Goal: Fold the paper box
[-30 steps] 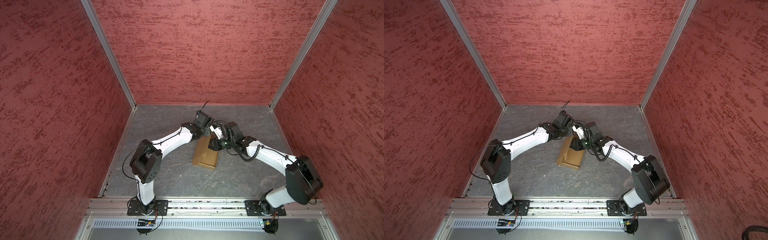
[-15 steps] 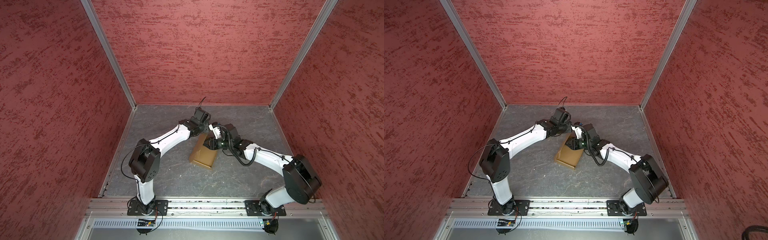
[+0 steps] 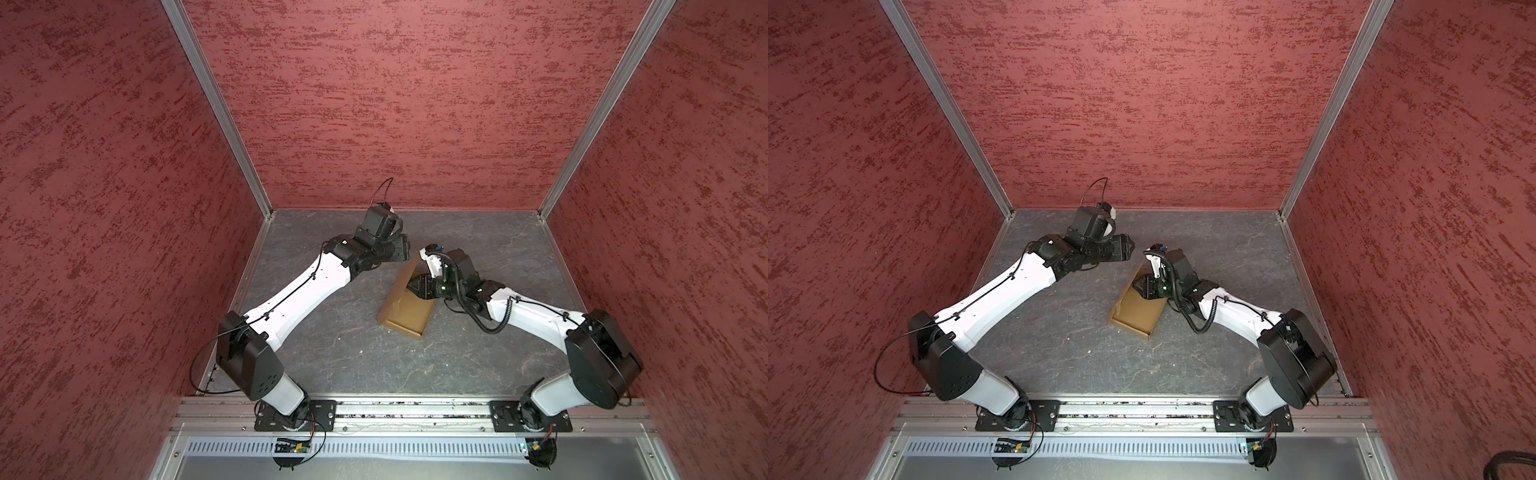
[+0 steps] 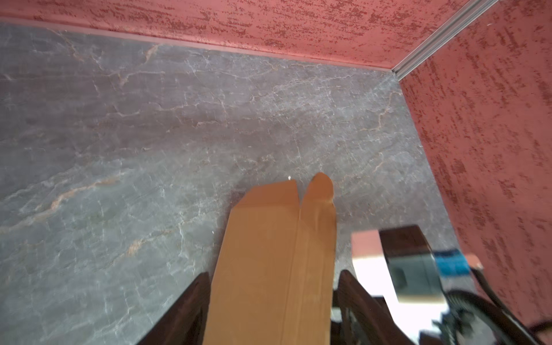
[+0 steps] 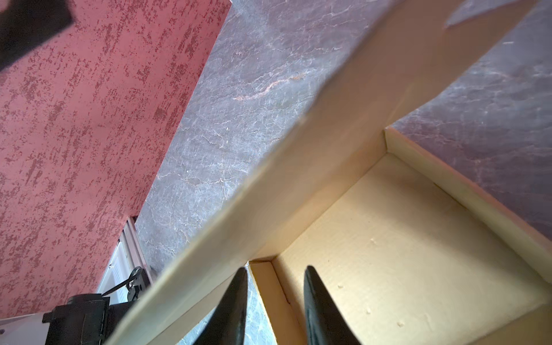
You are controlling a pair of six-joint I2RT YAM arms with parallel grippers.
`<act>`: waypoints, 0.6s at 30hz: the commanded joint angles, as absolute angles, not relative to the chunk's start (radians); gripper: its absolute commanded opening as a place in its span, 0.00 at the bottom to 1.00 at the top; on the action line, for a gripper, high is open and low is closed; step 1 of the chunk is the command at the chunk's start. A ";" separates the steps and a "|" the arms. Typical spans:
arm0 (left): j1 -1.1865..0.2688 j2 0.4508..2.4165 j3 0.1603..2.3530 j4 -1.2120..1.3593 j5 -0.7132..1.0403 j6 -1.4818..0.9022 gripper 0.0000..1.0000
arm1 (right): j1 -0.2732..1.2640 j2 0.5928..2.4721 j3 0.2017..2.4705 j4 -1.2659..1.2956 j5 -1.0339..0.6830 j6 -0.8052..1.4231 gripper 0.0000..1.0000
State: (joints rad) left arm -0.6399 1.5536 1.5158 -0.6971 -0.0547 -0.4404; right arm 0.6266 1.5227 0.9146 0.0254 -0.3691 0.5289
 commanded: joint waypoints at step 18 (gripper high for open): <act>-0.755 1.581 1.676 -1.076 -0.039 -0.261 0.63 | 0.627 1.538 0.910 0.170 -0.372 0.663 0.35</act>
State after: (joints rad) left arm -0.7448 1.5452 1.6405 -0.9962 0.0078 -0.3023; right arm 0.6266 1.5249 0.9142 0.1200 -0.3637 0.6357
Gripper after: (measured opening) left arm 0.632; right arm 0.349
